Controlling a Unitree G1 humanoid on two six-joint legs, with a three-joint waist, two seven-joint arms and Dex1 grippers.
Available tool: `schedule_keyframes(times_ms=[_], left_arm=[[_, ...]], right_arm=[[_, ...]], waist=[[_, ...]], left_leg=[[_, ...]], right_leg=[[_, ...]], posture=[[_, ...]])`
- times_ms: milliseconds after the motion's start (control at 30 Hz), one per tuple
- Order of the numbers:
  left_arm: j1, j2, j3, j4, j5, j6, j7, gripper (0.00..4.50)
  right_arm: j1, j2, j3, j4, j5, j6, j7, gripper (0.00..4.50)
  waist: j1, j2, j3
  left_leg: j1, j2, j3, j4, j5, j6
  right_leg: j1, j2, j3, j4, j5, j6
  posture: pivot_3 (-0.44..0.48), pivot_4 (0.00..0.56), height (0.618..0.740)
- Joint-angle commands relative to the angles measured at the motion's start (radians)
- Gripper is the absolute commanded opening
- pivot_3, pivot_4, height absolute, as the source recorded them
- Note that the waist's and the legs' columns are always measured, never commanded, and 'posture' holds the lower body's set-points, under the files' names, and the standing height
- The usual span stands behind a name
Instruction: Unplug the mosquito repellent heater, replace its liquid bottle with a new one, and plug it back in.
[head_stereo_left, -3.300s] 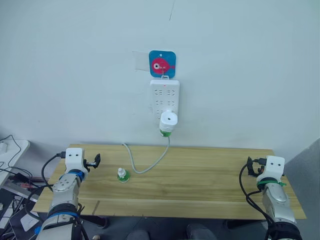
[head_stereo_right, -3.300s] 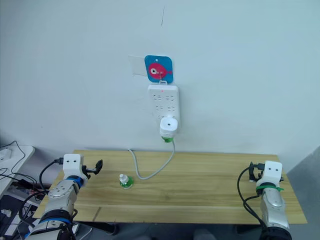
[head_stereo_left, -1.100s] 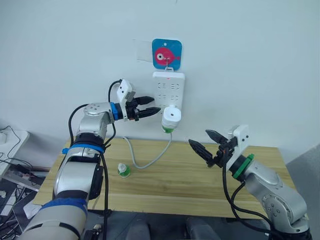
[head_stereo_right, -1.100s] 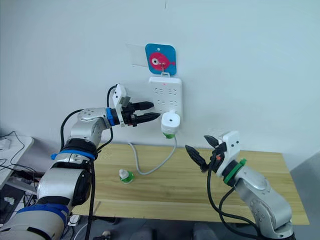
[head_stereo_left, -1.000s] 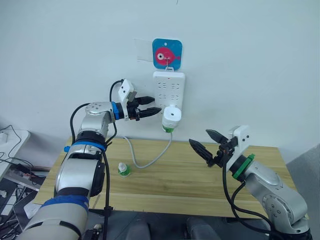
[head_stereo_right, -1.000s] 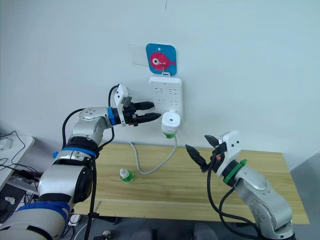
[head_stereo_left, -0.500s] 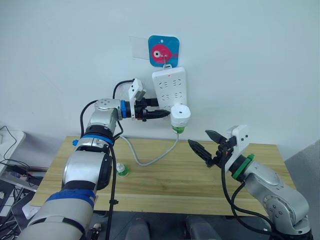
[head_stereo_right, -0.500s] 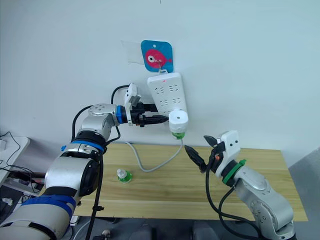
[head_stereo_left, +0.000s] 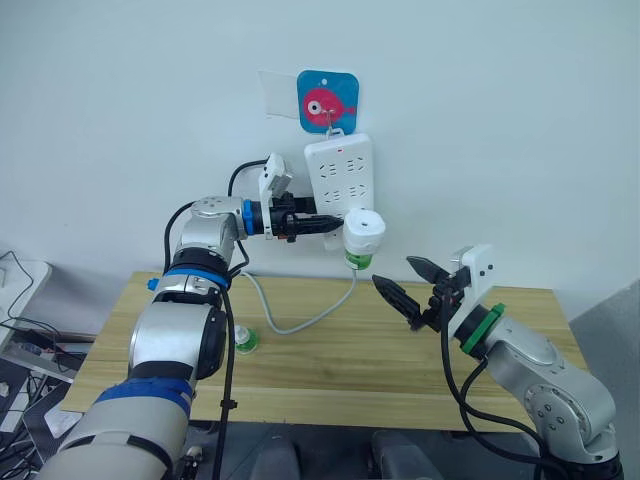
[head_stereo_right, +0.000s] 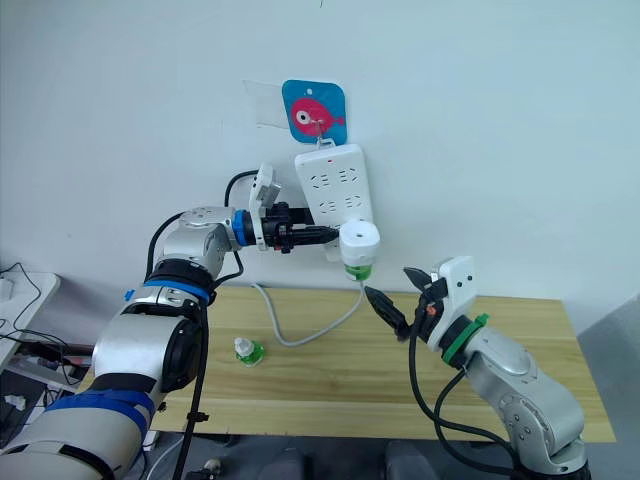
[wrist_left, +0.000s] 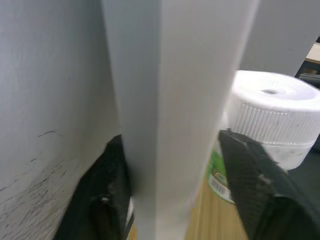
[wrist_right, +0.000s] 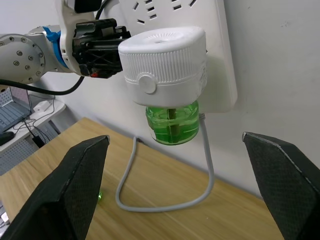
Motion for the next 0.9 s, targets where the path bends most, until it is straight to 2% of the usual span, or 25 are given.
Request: schedule_keyframes(times_ms=[33,67,200,533,900], left_arm=[[-0.017,-0.01,0.011,-0.04,-0.021,0.002,-0.018,1.58],[-0.017,-0.01,0.012,-0.039,-0.02,0.002,-0.017,1.31],[-0.014,-0.014,0.012,-0.033,-0.014,-0.008,-0.002,1.3],[-0.011,-0.019,0.011,-0.03,-0.005,-0.019,0.014,1.3],[-0.01,-0.025,0.013,-0.028,-0.001,-0.038,0.039,1.3]], right_arm=[[-0.019,0.014,-0.01,-0.056,0.033,0.005,-0.015,4.5],[-0.022,0.02,-0.009,-0.06,0.038,0.01,-0.022,4.5],[-0.042,0.045,0.002,-0.08,0.052,0.04,-0.069,4.5],[-0.181,0.137,0.051,-0.088,-0.008,0.182,-0.293,4.5],[-0.347,0.193,0.093,0.005,-0.081,0.246,-0.343,4.5]], waist=[[0.0,0.0,0.0],[0.0,0.0,0.0],[0.0,0.0,0.0],[0.001,0.001,0.003],[0.001,0.002,0.007]], left_leg=[[0.0,0.0,0.0,0.0,0.0,0.0],[0.0,0.0,0.0,0.0,0.0,0.0],[0.0,0.0,0.0,0.0,0.0,0.0],[0.0,0.0,0.0,0.001,0.0,0.0],[0.0,0.0,0.0,0.001,0.0,0.0]], right_leg=[[0.0,0.0,0.0,0.0,0.0,0.0],[0.0,0.0,0.0,0.0,0.0,0.0],[0.0,0.0,0.0,0.0,0.0,0.0],[0.0,0.0,0.0,0.001,0.0,0.0],[0.0,-0.001,-0.001,0.002,0.0,0.0]], posture=[[-0.013,0.141,0.74],[-0.013,0.141,0.74],[-0.014,0.143,0.74],[-0.024,0.156,0.74],[-0.022,0.164,0.74]])
